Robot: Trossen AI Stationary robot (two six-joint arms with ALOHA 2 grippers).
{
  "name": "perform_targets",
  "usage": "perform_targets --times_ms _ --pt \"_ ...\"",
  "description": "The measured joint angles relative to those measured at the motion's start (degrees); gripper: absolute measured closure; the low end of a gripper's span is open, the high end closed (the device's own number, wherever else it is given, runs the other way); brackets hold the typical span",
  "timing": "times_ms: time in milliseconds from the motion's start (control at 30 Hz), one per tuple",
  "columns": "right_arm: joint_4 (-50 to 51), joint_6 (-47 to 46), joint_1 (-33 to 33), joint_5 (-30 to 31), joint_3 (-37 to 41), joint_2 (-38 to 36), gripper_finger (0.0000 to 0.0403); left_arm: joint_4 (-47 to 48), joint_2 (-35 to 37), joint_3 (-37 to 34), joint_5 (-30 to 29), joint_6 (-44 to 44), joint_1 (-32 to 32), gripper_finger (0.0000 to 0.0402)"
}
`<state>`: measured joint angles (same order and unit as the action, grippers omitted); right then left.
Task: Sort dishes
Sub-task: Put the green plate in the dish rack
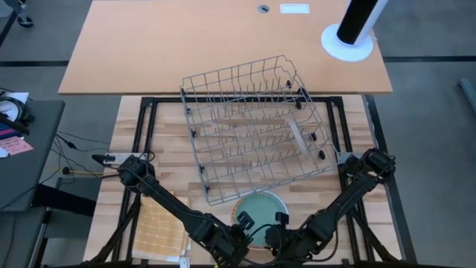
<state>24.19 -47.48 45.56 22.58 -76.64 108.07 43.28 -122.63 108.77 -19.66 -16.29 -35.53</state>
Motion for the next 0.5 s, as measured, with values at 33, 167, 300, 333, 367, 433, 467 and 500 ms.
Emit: perform_targets --times_ms 33,167,300,333,367,433,467,500 --pt "0.25 -0.02 0.0 -0.05 0.0 0.0 0.0263 -0.2 0.0 0.0 -0.06 0.0 0.0 0.0401" --pt "0.56 0.0 0.07 -0.45 0.0 0.0 0.0311 -0.45 0.0 0.61 -0.09 0.0 0.0 0.0401" --pt "0.56 0.68 0.4 -0.79 0.0 0.0 0.0356 -0.44 0.0 1.6 -0.11 0.4 0.02 0.0401" --pt "0.56 1.28 0.66 -0.89 0.0 0.0 0.0367 -0.47 0.0 2.01 -0.09 0.61 0.02 0.0401" --pt "0.62 1.81 0.76 -0.99 0.0 0.0 0.0378 -0.64 0.0 2.45 -0.12 0.86 0.02 0.0401" --pt "0.83 2.76 1.08 -0.98 0.0 0.0 0.0394 -1.0 0.11 3.23 -0.16 1.22 0.0 0.0401" --pt "0.89 2.96 1.23 -0.98 0.0 0.0 0.0396 -0.89 0.11 3.49 -0.18 1.43 0.02 0.0401" --pt "0.96 2.99 1.27 -0.98 0.0 0.0 0.0396 -0.8 0.11 3.81 -0.16 1.71 0.0 0.0401"
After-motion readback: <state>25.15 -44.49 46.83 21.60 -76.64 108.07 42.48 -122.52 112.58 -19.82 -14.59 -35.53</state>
